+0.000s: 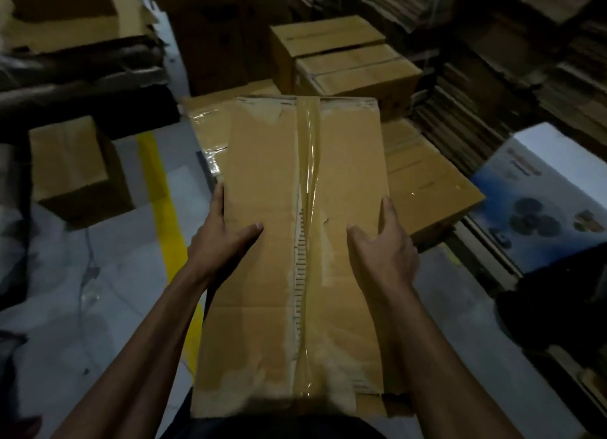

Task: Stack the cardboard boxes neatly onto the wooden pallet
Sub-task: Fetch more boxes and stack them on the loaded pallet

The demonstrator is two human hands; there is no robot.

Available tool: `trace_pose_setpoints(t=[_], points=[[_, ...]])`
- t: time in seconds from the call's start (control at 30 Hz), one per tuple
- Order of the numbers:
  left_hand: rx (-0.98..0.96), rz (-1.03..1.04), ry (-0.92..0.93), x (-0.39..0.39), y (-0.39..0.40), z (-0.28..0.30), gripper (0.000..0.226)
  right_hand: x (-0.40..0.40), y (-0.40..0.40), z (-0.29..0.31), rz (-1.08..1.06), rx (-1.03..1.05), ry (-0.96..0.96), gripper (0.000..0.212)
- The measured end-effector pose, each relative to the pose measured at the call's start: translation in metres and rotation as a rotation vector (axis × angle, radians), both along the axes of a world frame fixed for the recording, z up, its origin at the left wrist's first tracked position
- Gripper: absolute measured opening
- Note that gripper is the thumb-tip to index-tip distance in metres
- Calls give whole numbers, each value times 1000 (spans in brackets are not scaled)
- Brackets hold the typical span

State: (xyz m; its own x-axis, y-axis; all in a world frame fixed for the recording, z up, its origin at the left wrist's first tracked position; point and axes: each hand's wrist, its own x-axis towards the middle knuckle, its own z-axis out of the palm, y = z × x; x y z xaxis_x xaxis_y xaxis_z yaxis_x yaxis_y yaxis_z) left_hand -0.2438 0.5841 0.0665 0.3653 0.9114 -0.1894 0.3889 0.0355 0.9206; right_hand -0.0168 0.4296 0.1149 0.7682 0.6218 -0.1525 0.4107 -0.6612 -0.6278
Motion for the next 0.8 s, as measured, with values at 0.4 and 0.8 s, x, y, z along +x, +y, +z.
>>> trace_pose_setpoints(t=[0.4, 0.8], points=[[-2, 32, 59, -126, 204, -3, 108, -126, 226, -4, -8, -30, -31, 84], [7, 35, 40, -172, 367, 5, 111, -174, 383, 5, -21, 15, -22, 78]])
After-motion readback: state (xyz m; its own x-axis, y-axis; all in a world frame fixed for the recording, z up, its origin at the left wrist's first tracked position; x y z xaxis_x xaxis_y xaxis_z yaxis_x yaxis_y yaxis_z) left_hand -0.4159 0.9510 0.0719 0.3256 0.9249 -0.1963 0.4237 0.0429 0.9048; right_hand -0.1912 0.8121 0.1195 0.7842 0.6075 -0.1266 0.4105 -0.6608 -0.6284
